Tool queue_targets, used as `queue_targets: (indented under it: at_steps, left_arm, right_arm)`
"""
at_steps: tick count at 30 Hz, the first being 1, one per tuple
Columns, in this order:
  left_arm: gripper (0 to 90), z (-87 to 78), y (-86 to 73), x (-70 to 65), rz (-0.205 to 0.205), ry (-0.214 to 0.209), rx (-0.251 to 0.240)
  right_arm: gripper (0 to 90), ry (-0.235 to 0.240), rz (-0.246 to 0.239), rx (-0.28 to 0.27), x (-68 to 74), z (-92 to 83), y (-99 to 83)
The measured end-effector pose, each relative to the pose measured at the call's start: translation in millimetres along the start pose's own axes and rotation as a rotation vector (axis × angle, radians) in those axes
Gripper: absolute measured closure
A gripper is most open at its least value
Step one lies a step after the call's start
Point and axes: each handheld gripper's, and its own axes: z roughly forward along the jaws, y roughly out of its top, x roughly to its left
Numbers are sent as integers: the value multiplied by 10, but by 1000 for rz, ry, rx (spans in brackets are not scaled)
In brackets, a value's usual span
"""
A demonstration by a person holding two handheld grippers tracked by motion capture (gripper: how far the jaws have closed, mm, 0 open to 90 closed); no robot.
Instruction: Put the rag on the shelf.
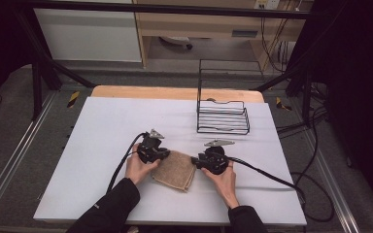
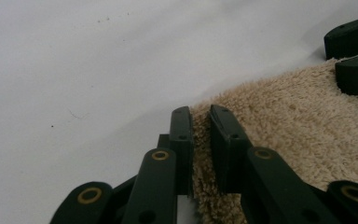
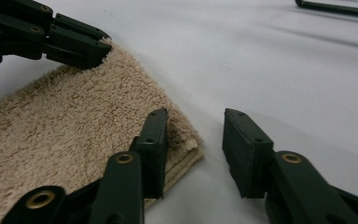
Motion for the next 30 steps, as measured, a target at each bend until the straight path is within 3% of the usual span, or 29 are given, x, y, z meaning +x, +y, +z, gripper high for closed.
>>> queue_targets:
  at_steps: [6, 12, 22, 30]
  left_arm:
    - [785, -4, -3, 0, 11, 0, 1]
    - [787, -5, -11, 38, -8, -23, -8]
    - [836, -123, 9, 100, -52, -67, -20]
    - [845, -322, 51, 44, -28, -69, -65]
  right_arm:
    - [732, 24, 26, 13, 30, -5, -20]
    - [825, 32, 45, 8, 40, -6, -26]
    - [850, 58, 48, -9, 42, -48, -3]
    - [851, 90, 34, -56, 53, -163, 46]
